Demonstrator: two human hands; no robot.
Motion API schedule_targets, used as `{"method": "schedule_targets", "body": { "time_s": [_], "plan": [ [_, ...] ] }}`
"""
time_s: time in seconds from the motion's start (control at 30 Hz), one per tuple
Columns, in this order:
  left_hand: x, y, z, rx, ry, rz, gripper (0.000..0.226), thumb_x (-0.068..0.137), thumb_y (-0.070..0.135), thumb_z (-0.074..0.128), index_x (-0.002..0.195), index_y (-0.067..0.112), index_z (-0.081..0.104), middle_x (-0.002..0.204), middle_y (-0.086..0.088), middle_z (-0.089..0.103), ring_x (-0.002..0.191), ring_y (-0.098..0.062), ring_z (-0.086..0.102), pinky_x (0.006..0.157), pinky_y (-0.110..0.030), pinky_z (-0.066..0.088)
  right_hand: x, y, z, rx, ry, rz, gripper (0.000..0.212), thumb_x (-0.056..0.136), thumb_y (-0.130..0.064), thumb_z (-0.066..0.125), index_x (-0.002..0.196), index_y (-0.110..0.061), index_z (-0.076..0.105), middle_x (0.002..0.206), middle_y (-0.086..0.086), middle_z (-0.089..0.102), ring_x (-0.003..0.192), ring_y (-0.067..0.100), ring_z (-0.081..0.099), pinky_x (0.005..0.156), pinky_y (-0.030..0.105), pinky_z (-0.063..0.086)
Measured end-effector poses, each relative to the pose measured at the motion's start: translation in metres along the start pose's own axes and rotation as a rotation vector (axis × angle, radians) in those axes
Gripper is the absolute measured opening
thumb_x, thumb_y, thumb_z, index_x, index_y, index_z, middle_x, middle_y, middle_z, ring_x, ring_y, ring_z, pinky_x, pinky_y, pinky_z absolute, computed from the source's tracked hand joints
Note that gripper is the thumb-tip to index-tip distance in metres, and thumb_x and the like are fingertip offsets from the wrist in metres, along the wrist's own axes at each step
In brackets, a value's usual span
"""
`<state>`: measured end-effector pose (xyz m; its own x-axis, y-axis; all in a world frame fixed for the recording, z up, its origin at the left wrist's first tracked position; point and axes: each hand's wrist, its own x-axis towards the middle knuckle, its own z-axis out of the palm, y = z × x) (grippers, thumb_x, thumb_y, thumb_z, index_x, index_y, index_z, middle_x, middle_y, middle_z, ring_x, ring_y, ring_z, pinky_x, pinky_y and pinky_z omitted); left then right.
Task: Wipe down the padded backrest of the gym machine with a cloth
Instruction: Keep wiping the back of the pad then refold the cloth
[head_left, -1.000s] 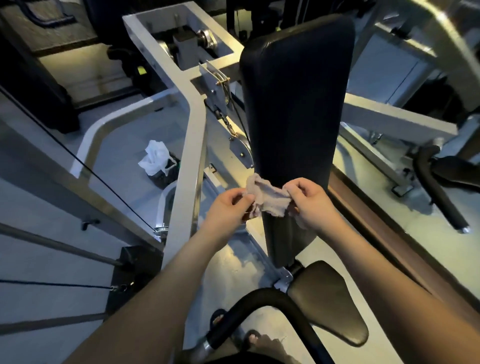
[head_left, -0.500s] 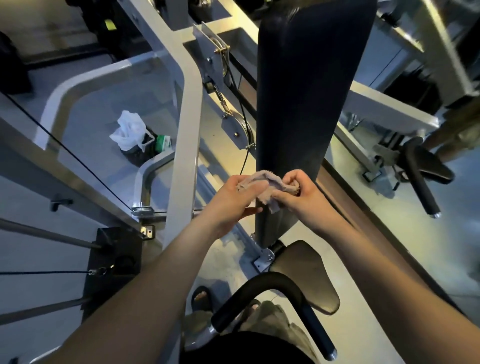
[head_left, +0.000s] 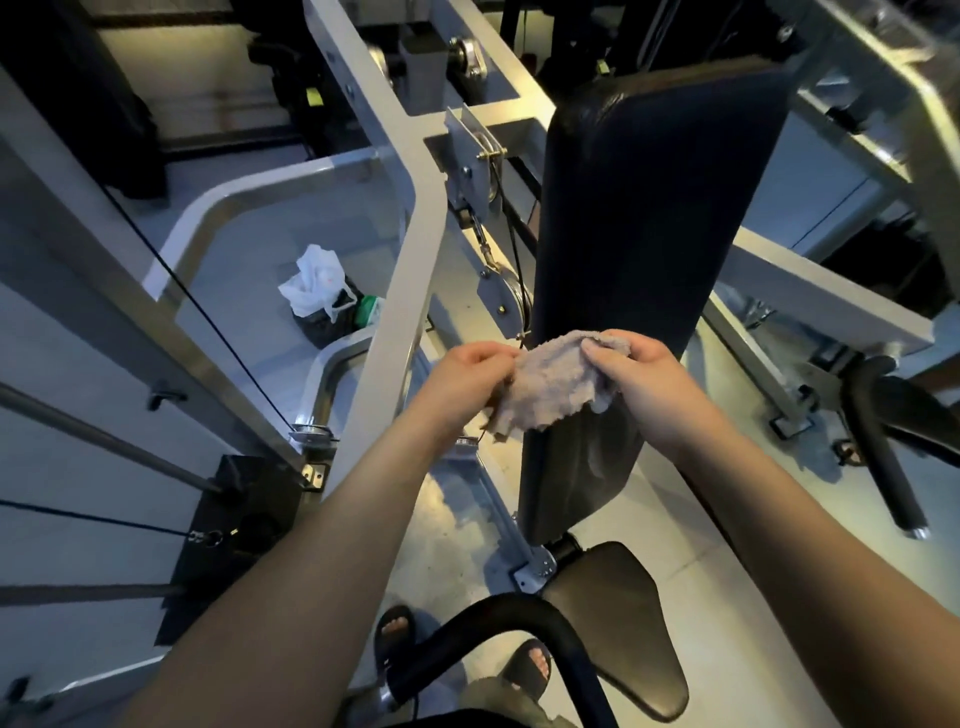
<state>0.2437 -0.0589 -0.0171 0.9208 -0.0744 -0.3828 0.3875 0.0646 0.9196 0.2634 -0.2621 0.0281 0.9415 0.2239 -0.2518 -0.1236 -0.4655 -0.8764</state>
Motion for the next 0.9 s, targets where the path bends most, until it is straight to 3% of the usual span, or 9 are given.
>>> {"method": "schedule_targets", "body": {
  "time_s": [0.07, 0.17, 0.27, 0.33, 0.43, 0.53, 0.63, 0.77, 0.9],
  "plan": [
    [-0.007, -0.001, -0.005, 0.014, -0.192, -0.050, 0.023, 0.080, 0.030, 0.063, 0.089, 0.011, 0.073, 0.089, -0.008, 0.065, 0.084, -0.022, 0.060, 0.079, -0.036, 0.050, 0.004, 0.002, -0.006, 0.055, -0.047, -0.018, 0.017, 0.095, -0.040, 0.067, 0.111, -0.034, 0.070, 0.106, -0.001, 0.071, 0.106, 0.023, 0.068, 0.094, 0.043, 0.056],
    [-0.019, -0.004, -0.004, 0.107, -0.307, -0.050, 0.021, 0.088, 0.038, 0.069, 0.089, 0.018, 0.075, 0.090, -0.008, 0.068, 0.084, -0.022, 0.064, 0.080, -0.041, 0.048, 0.003, 0.008, -0.002, 0.120, -0.128, 0.054, 0.043, 0.090, -0.032, 0.076, 0.127, -0.035, 0.055, 0.110, -0.003, 0.067, 0.101, 0.020, 0.070, 0.083, 0.036, 0.061],
    [-0.028, -0.010, 0.003, 0.055, -0.226, 0.050, 0.013, 0.090, 0.035, 0.068, 0.092, 0.027, 0.078, 0.085, -0.003, 0.071, 0.077, -0.015, 0.064, 0.075, -0.034, 0.048, -0.002, 0.022, 0.017, -0.027, 0.012, 0.111, 0.049, 0.089, -0.039, 0.075, 0.129, -0.030, 0.047, 0.098, -0.005, 0.064, 0.081, 0.008, 0.067, 0.073, 0.029, 0.058],
    [-0.033, -0.014, 0.004, 0.060, -0.203, 0.057, 0.014, 0.095, 0.035, 0.065, 0.095, 0.028, 0.077, 0.085, -0.002, 0.071, 0.076, -0.014, 0.065, 0.073, -0.031, 0.050, -0.005, 0.036, 0.026, -0.066, 0.147, 0.022, 0.031, 0.092, -0.045, 0.068, 0.116, -0.031, 0.054, 0.104, -0.002, 0.062, 0.088, 0.010, 0.064, 0.082, 0.036, 0.056],
    [-0.042, -0.014, 0.001, 0.117, -0.165, 0.047, 0.018, 0.100, 0.033, 0.060, 0.101, 0.026, 0.076, 0.083, -0.002, 0.070, 0.072, -0.011, 0.064, 0.068, -0.026, 0.052, -0.017, 0.048, 0.030, -0.075, -0.030, -0.178, 0.016, 0.097, -0.042, 0.061, 0.105, -0.029, 0.064, 0.115, -0.003, 0.057, 0.106, 0.006, 0.058, 0.090, 0.024, 0.046],
    [-0.048, -0.013, -0.003, 0.174, -0.134, 0.045, 0.021, 0.101, 0.035, 0.058, 0.105, 0.023, 0.075, 0.091, -0.005, 0.075, 0.082, -0.022, 0.071, 0.083, -0.041, 0.058, -0.026, 0.055, 0.041, -0.213, -0.167, -0.233, 0.027, 0.086, -0.047, 0.072, 0.104, -0.028, 0.066, 0.119, -0.010, 0.053, 0.116, 0.007, 0.050, 0.096, 0.018, 0.042],
    [-0.050, -0.018, -0.007, 0.216, -0.066, 0.051, 0.019, 0.099, 0.035, 0.061, 0.102, 0.023, 0.076, 0.095, -0.004, 0.077, 0.094, -0.025, 0.072, 0.090, -0.043, 0.059, -0.025, 0.054, 0.048, -0.173, -0.038, -0.180, 0.013, 0.091, -0.033, 0.072, 0.096, -0.022, 0.069, 0.108, -0.007, 0.061, 0.104, 0.010, 0.057, 0.087, 0.024, 0.045],
    [-0.044, -0.026, -0.005, 0.230, 0.053, 0.136, 0.024, 0.094, 0.044, 0.065, 0.100, 0.023, 0.077, 0.118, 0.009, 0.065, 0.109, -0.010, 0.063, 0.089, -0.019, 0.051, -0.030, 0.042, 0.046, -0.059, -0.079, -0.092, 0.012, 0.103, -0.029, 0.057, 0.105, -0.021, 0.066, 0.091, -0.003, 0.069, 0.084, 0.015, 0.064, 0.077, 0.037, 0.053],
    [-0.034, -0.032, 0.000, 0.034, 0.017, 0.124, 0.034, 0.089, 0.044, 0.068, 0.112, 0.018, 0.070, 0.112, -0.006, 0.072, 0.106, -0.026, 0.067, 0.099, -0.047, 0.054, -0.032, 0.041, 0.047, -0.019, -0.009, -0.022, 0.013, 0.101, -0.038, 0.059, 0.112, -0.031, 0.058, 0.099, -0.011, 0.067, 0.092, 0.008, 0.066, 0.079, 0.028, 0.055]
  ]
}}
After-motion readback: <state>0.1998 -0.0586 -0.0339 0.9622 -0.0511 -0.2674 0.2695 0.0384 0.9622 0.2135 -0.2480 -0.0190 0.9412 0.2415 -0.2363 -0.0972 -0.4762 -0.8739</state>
